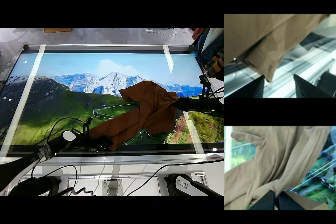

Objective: Fold the clothes and pants, and hang the long-sleeved shirts on hangers.

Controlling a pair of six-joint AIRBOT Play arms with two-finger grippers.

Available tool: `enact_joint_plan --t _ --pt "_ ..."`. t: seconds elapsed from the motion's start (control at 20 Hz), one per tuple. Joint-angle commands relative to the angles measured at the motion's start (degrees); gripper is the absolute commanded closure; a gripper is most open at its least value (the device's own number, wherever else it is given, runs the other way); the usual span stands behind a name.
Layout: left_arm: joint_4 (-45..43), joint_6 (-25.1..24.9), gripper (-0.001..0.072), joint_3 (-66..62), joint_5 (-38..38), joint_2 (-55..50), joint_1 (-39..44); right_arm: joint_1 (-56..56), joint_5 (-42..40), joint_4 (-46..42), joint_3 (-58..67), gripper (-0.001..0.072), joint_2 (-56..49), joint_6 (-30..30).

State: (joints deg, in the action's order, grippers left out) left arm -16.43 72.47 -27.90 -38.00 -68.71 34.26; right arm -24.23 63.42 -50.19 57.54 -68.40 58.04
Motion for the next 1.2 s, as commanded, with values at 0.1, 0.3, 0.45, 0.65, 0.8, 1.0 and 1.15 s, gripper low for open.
enact_joint_plan --t 0.1,0.3,0.45,0.65,0.8,1.0,1.15 --pt "1.1 0.0 0.0297 0.0 3.5 -0.2 0.0 0.0 0.0 0.0 0.1 0.0692 0.0 0.0" --pt "1.2 0.0 0.0297 0.0 3.5 -0.2 2.4 0.0 0.0 0.0 0.1 0.0692 0.0 0.0" --pt "1.5 0.0 0.0298 0.0 4.9 -0.2 4.9 0.0 0.0 0.0 0.1 0.0692 0.0 0.0" --pt "3.2 0.0 0.0298 0.0 8.7 -0.2 5.1 0.0 0.0 0.0 0.1 0.0693 0.0 0.0" --pt "3.2 0.2 0.0299 0.0 10.3 -0.2 5.1 0.0 0.0 -0.1 0.1 0.0692 0.0 0.0" --pt "3.2 0.2 0.0439 0.0 10.4 -0.9 5.2 0.0 0.0 -0.9 0.1 0.0692 0.0 0.0" --pt "3.3 0.2 0.0469 0.0 10.4 -1.4 5.3 0.0 0.0 -1.0 0.1 0.0692 0.0 0.0"
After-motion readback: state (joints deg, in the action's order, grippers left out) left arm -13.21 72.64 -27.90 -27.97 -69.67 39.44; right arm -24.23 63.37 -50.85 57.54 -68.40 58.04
